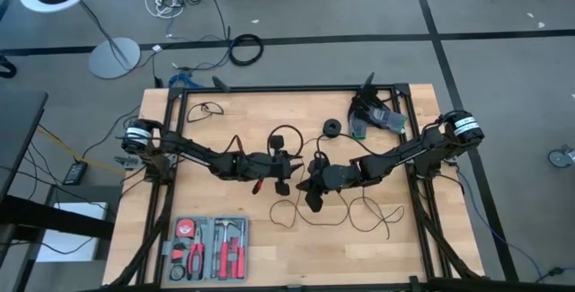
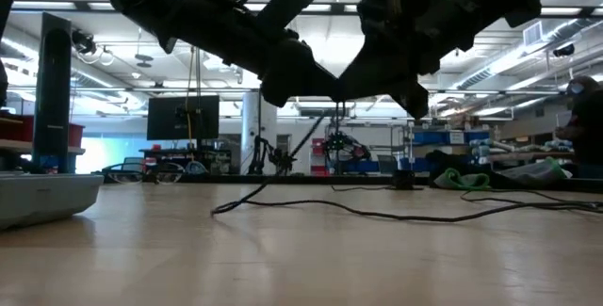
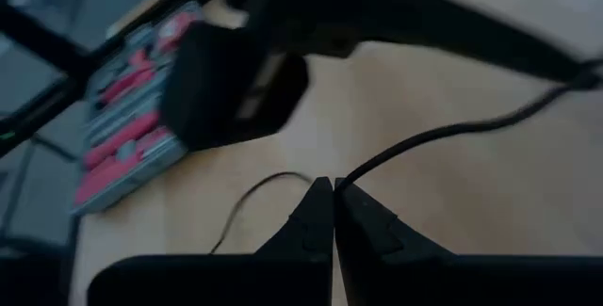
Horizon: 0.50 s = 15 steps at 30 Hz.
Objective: Coil cords
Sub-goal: Uncoil the black wire from the black spool
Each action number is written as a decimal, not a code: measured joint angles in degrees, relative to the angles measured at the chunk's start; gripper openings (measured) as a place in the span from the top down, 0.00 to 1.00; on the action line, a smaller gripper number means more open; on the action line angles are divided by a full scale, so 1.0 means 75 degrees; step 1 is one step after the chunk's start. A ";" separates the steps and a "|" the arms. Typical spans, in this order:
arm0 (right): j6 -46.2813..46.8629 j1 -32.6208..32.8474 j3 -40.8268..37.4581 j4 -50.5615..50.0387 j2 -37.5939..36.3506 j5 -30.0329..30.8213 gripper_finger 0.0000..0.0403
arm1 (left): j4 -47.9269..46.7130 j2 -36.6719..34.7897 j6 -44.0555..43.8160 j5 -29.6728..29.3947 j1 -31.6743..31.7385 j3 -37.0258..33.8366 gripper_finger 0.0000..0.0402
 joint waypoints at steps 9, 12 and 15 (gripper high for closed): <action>-0.0728 0.0003 0.0000 0.0768 0.0000 -0.0276 1.00 | 0.0266 -0.0001 0.0013 0.0269 0.0154 0.0000 0.74; -0.1026 0.0003 0.0000 0.0856 0.0000 -0.0169 1.00 | 0.0278 -0.0001 0.0007 0.0524 0.0154 0.0000 0.74; -0.1174 0.0003 0.0000 0.0948 0.0000 -0.0127 1.00 | 0.0333 -0.0001 -0.0021 0.0869 0.0154 0.0000 0.74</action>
